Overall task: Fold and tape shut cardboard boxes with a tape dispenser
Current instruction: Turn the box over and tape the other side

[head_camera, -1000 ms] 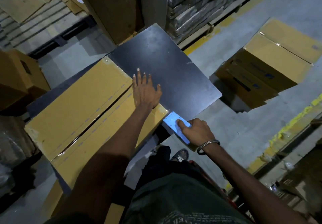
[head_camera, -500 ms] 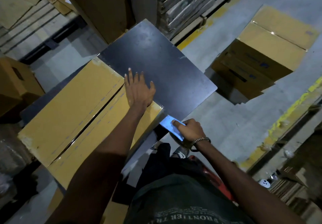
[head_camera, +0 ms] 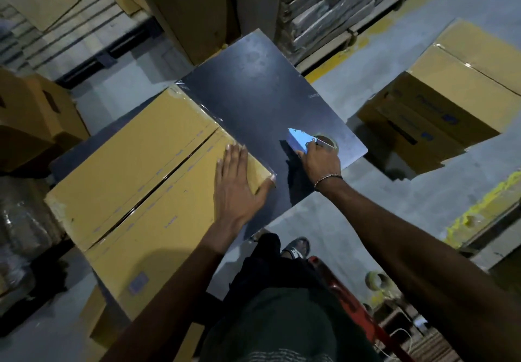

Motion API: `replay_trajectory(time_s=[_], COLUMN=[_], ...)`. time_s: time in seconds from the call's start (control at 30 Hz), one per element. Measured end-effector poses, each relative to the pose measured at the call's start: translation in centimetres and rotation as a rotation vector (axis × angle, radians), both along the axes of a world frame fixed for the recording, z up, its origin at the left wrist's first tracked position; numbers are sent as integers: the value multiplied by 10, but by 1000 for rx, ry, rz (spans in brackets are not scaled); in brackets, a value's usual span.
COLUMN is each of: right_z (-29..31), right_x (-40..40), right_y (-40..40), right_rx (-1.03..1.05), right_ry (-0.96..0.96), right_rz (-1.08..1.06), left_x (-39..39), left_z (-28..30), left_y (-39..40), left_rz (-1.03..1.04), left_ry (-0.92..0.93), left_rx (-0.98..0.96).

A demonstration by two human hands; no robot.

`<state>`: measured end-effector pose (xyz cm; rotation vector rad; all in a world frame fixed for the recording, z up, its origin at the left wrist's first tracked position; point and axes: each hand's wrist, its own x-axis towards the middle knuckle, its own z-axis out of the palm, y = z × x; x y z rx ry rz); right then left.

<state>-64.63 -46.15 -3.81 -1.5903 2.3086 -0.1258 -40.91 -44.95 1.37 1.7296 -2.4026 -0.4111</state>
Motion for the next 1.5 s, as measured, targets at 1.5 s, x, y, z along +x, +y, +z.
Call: replay_trajectory(time_s=[1.5], right_z=[36], right_x=[93], right_y=[-24], right_rx=[461], right_ry=[-1197], right_rz=[-135], left_x=[30], left_z=[-6], left_y=[8], left_rz=[-27], left_ry=[-314], left_rx=[1])
